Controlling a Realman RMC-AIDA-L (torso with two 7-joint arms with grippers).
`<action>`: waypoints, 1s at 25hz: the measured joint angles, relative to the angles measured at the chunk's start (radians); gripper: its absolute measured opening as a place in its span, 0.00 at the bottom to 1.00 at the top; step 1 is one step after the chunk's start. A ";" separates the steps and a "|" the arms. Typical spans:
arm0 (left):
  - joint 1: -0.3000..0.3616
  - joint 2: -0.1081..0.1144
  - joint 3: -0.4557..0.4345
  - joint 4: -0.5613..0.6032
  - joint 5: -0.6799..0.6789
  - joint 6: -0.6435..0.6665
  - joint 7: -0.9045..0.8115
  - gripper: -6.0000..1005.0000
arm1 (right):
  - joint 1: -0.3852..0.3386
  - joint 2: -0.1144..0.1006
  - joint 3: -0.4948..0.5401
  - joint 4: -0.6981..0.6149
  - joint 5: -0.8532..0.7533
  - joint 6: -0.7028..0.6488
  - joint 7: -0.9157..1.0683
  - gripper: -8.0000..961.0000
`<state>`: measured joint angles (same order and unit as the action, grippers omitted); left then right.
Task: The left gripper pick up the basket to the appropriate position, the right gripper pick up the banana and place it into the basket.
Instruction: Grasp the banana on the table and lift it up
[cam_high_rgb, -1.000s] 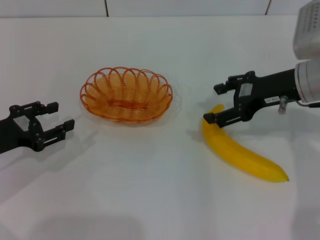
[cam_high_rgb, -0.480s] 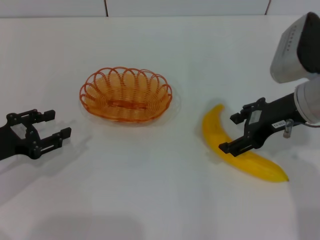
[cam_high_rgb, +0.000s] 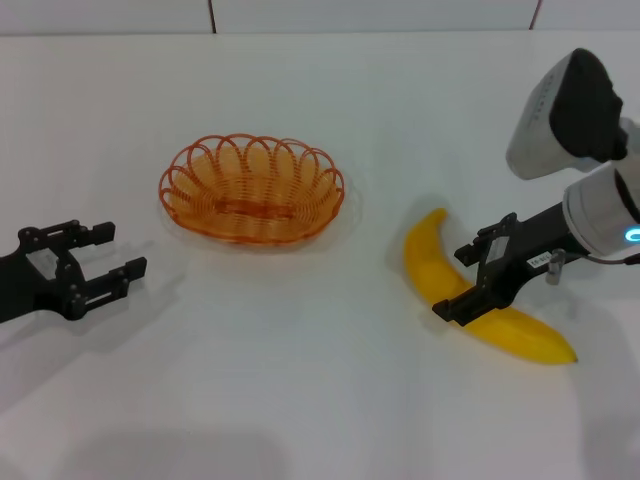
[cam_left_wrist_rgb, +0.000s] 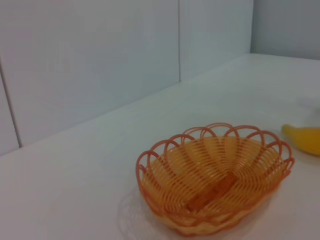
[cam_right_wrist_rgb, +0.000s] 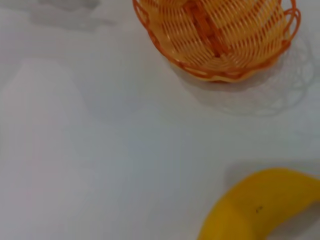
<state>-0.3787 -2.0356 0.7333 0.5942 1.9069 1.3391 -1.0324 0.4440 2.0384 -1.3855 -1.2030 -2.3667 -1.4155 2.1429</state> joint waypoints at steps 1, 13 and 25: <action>-0.001 0.000 0.000 -0.001 0.001 0.000 0.000 0.62 | 0.007 0.000 0.000 0.015 -0.004 0.008 0.000 0.92; -0.003 0.000 0.000 -0.010 0.001 -0.002 0.000 0.62 | 0.037 0.000 -0.001 0.072 -0.020 0.037 -0.002 0.91; -0.005 0.002 0.000 -0.011 0.001 -0.003 0.000 0.62 | 0.025 0.000 0.022 -0.103 0.003 0.027 -0.001 0.51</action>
<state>-0.3835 -2.0339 0.7333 0.5828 1.9082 1.3360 -1.0323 0.4692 2.0387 -1.3639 -1.3061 -2.3640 -1.3881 2.1416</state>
